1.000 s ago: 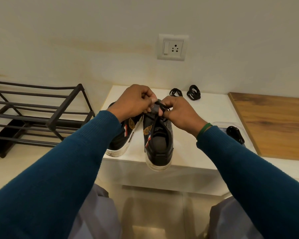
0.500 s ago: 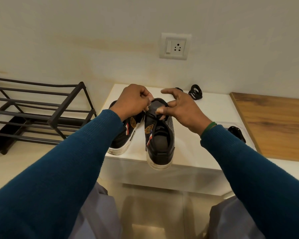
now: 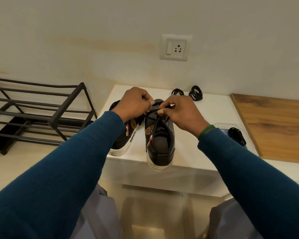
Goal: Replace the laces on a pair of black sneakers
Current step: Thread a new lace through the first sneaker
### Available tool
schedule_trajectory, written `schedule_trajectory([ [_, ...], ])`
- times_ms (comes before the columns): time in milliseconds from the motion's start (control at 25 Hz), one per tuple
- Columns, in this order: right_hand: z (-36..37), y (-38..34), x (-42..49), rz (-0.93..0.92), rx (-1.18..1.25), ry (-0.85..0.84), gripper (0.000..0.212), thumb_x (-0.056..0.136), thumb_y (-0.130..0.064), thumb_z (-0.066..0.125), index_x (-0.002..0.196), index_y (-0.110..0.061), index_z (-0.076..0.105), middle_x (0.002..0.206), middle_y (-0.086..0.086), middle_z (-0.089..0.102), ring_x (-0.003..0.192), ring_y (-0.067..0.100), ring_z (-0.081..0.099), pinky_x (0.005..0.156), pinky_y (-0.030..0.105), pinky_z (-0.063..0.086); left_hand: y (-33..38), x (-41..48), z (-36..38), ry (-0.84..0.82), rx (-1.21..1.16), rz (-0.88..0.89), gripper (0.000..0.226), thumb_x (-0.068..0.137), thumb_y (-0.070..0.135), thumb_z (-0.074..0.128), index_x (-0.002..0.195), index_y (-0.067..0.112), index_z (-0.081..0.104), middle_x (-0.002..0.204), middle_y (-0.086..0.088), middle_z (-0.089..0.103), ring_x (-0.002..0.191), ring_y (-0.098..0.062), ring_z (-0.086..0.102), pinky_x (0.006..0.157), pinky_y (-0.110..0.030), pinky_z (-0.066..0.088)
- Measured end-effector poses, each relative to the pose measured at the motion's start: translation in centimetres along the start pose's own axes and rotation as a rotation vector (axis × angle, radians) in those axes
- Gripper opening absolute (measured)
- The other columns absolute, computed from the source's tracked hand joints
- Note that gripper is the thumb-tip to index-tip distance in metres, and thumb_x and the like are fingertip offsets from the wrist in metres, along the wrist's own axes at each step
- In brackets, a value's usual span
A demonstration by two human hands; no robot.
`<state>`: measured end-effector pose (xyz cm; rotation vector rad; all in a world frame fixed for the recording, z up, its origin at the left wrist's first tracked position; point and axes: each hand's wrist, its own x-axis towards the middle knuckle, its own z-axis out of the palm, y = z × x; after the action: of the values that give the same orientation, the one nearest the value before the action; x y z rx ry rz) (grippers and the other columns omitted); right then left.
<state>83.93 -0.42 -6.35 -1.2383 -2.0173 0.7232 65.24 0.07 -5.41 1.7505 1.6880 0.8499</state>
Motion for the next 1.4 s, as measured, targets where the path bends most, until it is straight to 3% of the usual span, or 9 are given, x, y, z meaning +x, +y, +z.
schedule_trajectory([
  [120,-0.6,-0.3,0.4,0.008,0.296,0.174,0.008,0.096,-0.012,0.06,0.091,-0.017,0.06,0.098,-0.003,0.062,0.098,0.015,0.061,0.089,0.038,0.052,0.1,-0.1,-0.4,0.002,0.051,0.015,0.01,0.095,0.022,0.066,0.09,0.018,0.073,0.074,0.009,0.069,0.064,0.001,0.064,0.067,-0.018,0.049],
  [240,-4.2,-0.2,1.4,0.197,1.155,0.445,0.018,0.098,-0.005,0.042,0.085,-0.012,0.051,0.071,0.006,0.059,0.069,0.024,0.063,0.072,0.043,0.055,0.6,-0.3,-1.7,-0.033,0.208,0.05,0.024,0.096,0.038,0.064,0.092,0.017,0.074,0.085,0.008,0.069,0.078,-0.007,0.063,0.068,-0.022,0.047],
  [320,-6.3,1.0,1.7,0.34,1.287,0.629,0.013,0.096,-0.004,0.045,0.088,-0.009,0.054,0.059,0.005,0.054,0.056,0.023,0.058,0.064,0.04,0.056,0.9,-0.9,-2.2,-0.07,0.446,0.047,0.023,0.095,0.037,0.065,0.091,0.016,0.073,0.079,0.006,0.064,0.074,-0.009,0.06,0.062,-0.022,0.043],
  [480,-6.8,3.0,1.5,0.541,1.102,0.81,0.026,0.091,0.005,0.04,0.108,-0.011,0.052,0.075,0.011,0.067,0.058,0.025,0.07,0.061,0.04,0.062,1.1,-2.4,-1.0,-0.314,0.746,-0.229,0.022,0.097,0.025,0.06,0.085,0.008,0.069,0.055,0.002,0.065,0.043,-0.009,0.058,0.051,-0.022,0.045],
  [560,-6.3,3.6,1.3,0.639,0.973,0.653,0.027,0.093,0.009,0.038,0.109,-0.003,0.055,0.084,0.017,0.065,0.06,0.025,0.071,0.058,0.038,0.062,1.2,-2.7,-0.7,-0.426,0.658,-0.356,0.021,0.099,0.022,0.057,0.089,0.006,0.068,0.054,-0.001,0.069,0.037,-0.009,0.058,0.053,-0.024,0.051],
  [720,-4.6,3.9,0.3,0.725,-0.114,0.042,0.027,0.093,-0.006,0.052,0.119,0.003,0.055,0.093,0.015,0.065,0.074,0.025,0.067,0.062,0.039,0.059,1.0,-2.7,-0.1,-0.443,0.397,-0.286,0.022,0.1,0.012,0.055,0.121,0.006,0.059,0.087,-0.013,0.076,0.067,-0.021,0.075,0.072,-0.035,0.063],
  [840,-2.3,2.5,-0.5,0.357,-0.627,0.03,0.034,0.095,-0.019,0.053,0.128,-0.009,0.057,0.116,0.012,0.061,0.102,0.028,0.06,0.075,0.034,0.047,1.4,-3.1,0.2,-0.453,0.103,-0.333,0.015,0.099,0.006,0.056,0.114,0.009,0.058,0.092,-0.018,0.075,0.067,-0.021,0.074,0.066,-0.031,0.063],
  [1200,-1.6,1.4,-1.0,0.18,-0.023,-0.037,0.011,0.093,-0.025,0.07,0.089,-0.016,0.073,0.072,-0.001,0.071,0.066,0.013,0.069,0.063,0.019,0.055,1.9,-2.8,0.1,-0.251,0.148,-0.094,0.01,0.098,0.007,0.053,0.098,0.009,0.063,0.08,-0.006,0.075,0.065,-0.013,0.073,0.059,-0.021,0.059],
  [1400,-1.9,3.3,-1.2,0.261,-0.549,-0.259,0.009,0.094,-0.022,0.067,0.099,-0.018,0.074,0.097,0.001,0.067,0.087,0.019,0.062,0.076,0.032,0.049,0.9,-2.3,-0.2,-0.339,0.53,0.02,0.016,0.089,0.007,0.062,0.089,0.019,0.072,0.087,0.002,0.069,0.077,-0.012,0.067,0.064,-0.022,0.052],
])
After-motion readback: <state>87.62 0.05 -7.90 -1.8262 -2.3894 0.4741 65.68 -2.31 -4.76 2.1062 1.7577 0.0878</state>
